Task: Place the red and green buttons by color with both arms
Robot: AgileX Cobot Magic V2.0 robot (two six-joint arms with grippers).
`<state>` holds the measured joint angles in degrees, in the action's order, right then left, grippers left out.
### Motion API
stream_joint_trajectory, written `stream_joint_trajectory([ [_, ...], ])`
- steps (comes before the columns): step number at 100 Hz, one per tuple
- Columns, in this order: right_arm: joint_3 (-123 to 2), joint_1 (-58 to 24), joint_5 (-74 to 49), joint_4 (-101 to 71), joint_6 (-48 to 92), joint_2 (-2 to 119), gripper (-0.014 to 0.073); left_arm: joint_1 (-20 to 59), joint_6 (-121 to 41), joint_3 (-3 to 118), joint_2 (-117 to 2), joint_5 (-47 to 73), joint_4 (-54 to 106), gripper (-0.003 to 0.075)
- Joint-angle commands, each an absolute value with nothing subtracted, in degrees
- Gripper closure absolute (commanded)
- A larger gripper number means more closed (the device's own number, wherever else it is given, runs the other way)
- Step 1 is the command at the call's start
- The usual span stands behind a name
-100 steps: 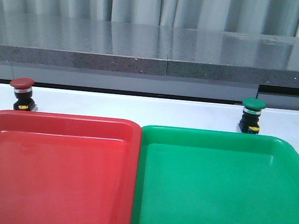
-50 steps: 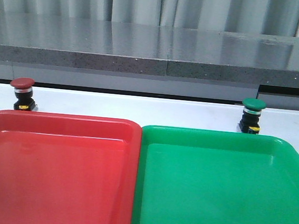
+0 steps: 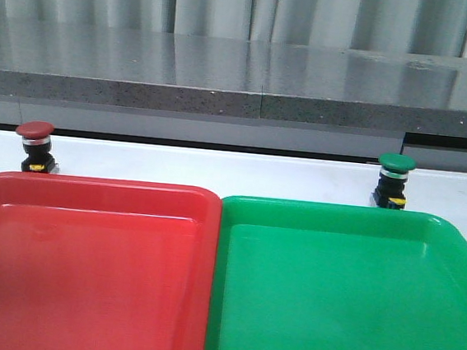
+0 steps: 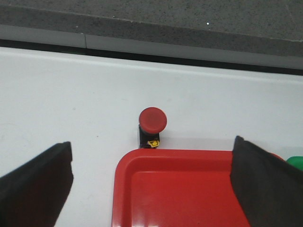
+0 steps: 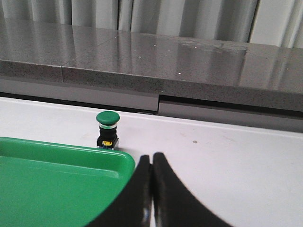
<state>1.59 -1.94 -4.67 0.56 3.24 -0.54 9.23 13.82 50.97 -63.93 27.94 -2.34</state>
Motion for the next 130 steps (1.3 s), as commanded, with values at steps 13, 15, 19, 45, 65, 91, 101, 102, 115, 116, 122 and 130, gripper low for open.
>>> stream_joint_trajectory([
  [13,0.73,-1.62,0.42,0.57,3.2,-1.81,0.0694,10.52,14.23,60.92,-74.58,23.65,-1.67,0.0097],
  [15,0.73,-1.62,0.42,0.57,3.2,-1.81,0.0694,10.52,14.23,61.78,-75.81,23.65,-1.67,0.01],
  [19,0.73,-1.62,0.42,0.57,3.2,-1.81,0.0694,10.52,14.23,63.2,-78.28,23.65,-1.67,0.0101],
  [45,0.73,-1.62,0.42,0.57,3.2,-1.81,0.0694,11.07,14.23,71.98,-92.04,25.21,-1.61,0.0101],
  [65,0.73,-1.62,0.42,0.57,3.2,-1.81,0.0694,11.07,14.23,73.84,-99.38,26.71,-1.61,0.0101],
  [91,0.73,-1.62,0.42,0.57,3.2,-1.81,0.0694,11.07,14.23,73.92,-103.55,26.98,-2.38,0.0101],
  [101,0.73,-1.62,0.42,0.57,3.2,-1.81,0.0694,11.07,14.23,73.92,-104.03,26.98,-2.38,0.0101],
  [102,0.73,-1.62,0.42,0.57,3.2,-1.81,0.0694,11.07,14.23,73.92,-104.02,26.98,-2.38,0.0103],
  [115,0.73,-1.62,0.42,0.57,3.2,-1.81,0.0694,11.07,14.23,73.92,-104.02,26.98,-2.49,0.019],
  [116,0.73,-1.62,0.42,0.57,3.2,-1.81,0.0694,11.07,14.23,73.92,-104.02,26.98,-2.49,0.0209],
  [122,0.73,-1.62,0.42,0.57,3.2,-1.81,0.0694,11.07,14.23,73.92,-104.02,26.98,-2.49,0.029],
  [130,0.73,-1.62,0.42,0.57,3.2,-1.81,0.0694,11.07,14.23,73.92,-104.02,26.98,-2.49,0.0422],
])
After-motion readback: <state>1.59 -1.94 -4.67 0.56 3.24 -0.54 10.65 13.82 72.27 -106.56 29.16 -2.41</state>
